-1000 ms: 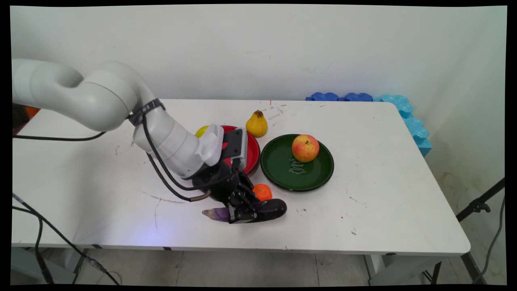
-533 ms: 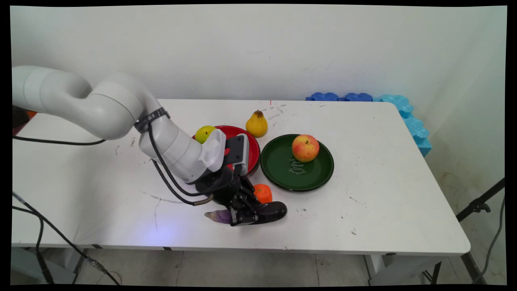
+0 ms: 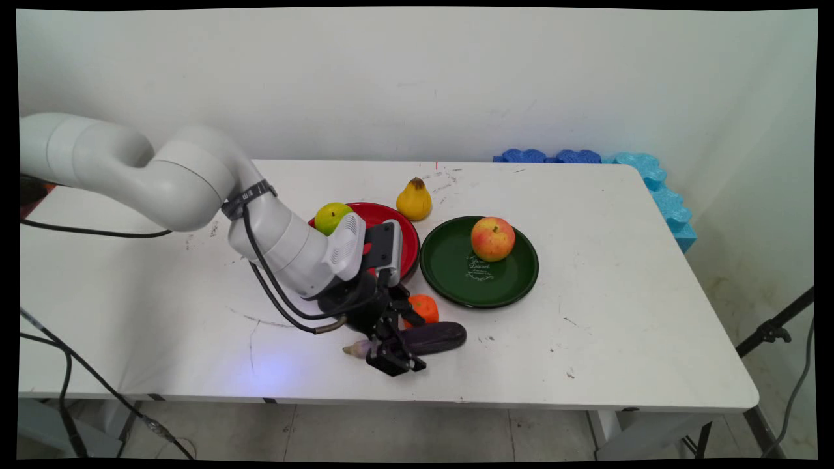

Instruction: Place the picked object on the table

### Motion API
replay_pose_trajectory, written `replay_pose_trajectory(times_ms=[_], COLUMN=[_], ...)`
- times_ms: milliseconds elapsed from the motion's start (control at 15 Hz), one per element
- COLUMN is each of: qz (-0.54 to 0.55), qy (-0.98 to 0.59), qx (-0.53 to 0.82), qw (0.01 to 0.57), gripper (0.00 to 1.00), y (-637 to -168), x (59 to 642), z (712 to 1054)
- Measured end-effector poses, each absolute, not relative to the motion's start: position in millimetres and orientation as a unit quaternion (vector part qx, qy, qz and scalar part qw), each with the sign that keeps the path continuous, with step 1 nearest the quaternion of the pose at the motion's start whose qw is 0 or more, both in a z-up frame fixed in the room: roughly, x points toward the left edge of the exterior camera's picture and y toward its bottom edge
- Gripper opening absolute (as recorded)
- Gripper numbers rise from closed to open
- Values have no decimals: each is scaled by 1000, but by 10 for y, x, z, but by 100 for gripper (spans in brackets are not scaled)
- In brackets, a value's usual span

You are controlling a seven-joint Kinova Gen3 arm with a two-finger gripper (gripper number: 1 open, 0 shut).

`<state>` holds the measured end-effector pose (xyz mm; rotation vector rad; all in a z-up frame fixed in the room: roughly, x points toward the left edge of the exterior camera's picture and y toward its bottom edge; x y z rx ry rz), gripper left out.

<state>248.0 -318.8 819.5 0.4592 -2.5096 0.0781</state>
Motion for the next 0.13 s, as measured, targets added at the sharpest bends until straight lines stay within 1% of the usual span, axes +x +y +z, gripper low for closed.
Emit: replay_pose_trajectory(times_ms=[133], qz=[29], qy=[-940], qx=[170], qw=[294], gripper=[100], y=[-3188], x=[2486], z=[8215])
